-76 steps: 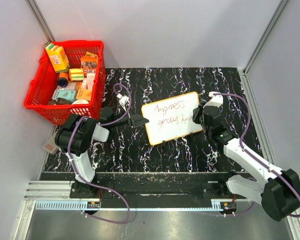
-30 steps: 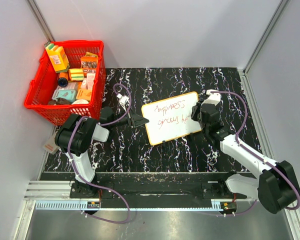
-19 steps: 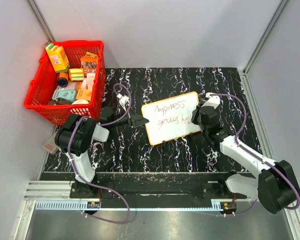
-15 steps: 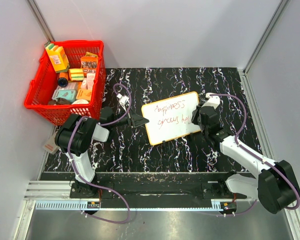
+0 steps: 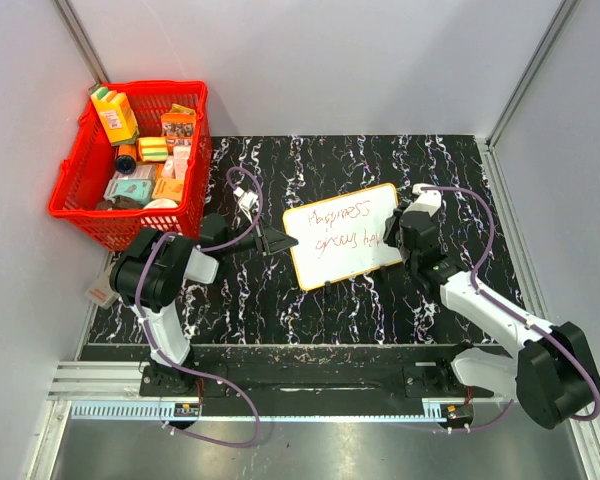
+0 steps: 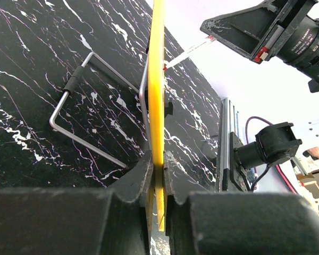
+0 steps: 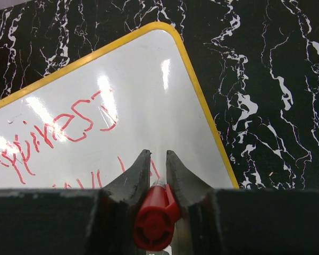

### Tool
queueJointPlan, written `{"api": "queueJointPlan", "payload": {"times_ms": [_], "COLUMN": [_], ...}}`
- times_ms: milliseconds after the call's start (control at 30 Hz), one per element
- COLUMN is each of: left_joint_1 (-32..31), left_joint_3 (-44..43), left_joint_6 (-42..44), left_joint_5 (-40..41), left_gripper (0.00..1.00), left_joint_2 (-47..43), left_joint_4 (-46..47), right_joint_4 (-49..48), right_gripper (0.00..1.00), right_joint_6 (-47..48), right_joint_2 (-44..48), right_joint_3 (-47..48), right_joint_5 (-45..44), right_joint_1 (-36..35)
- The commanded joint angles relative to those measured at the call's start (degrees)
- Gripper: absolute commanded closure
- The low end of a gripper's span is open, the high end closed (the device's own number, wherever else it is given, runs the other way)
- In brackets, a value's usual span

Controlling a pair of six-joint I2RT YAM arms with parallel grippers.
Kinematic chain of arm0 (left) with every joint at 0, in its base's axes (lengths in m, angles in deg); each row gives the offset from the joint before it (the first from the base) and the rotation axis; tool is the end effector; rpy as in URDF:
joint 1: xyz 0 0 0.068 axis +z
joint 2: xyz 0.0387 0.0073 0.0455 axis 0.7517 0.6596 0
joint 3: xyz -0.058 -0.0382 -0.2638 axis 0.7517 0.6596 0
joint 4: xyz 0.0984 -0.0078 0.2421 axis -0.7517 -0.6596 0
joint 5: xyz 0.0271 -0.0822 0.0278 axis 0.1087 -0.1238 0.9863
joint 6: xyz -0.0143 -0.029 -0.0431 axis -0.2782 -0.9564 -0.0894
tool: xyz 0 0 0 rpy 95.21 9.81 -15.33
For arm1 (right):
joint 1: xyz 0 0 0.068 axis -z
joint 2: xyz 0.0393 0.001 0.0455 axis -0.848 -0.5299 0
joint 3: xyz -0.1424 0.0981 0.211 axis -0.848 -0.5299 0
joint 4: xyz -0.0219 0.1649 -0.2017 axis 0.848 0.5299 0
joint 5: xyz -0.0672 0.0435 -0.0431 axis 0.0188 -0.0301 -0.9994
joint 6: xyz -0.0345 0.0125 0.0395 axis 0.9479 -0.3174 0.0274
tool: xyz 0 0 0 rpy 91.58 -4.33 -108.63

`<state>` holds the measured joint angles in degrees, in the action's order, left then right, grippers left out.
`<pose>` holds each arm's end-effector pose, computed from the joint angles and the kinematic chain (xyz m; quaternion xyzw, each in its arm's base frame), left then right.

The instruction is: Write a sentence on the whiteboard

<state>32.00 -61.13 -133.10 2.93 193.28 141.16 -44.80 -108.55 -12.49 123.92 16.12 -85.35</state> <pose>0.2950 -0.1187 0.1524 0.1570 0.6912 -0.5992 0.3723 0.2311 0.1036 0.2470 0.0727 0.8153 0.0751 0.5695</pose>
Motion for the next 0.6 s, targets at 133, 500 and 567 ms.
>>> {"api": "queueJointPlan", "payload": {"times_ms": [133, 500, 567], "left_joint_1": [-0.6, -0.6, -0.6], "left_joint_3": [0.0, 0.1, 0.0], "left_joint_6": [2.5, 2.5, 2.5], "left_joint_5": [-1.1, -1.1, -1.1], "left_gripper": [1.0, 1.0, 1.0], "left_joint_2": [-2.4, -2.4, -2.4], "left_joint_4": [6.4, 6.5, 6.5], "right_joint_4": [-4.5, -5.1, -4.9], "right_gripper": [1.0, 1.0, 1.0], "right_joint_6": [1.0, 1.5, 1.5], "right_joint_2": [0.8, -0.1, -0.2], "right_joint_3": [4.0, 4.6, 4.2], "right_joint_5": [-3.2, -3.8, -4.0], "right_joint_1": [0.5, 0.9, 1.0]}}
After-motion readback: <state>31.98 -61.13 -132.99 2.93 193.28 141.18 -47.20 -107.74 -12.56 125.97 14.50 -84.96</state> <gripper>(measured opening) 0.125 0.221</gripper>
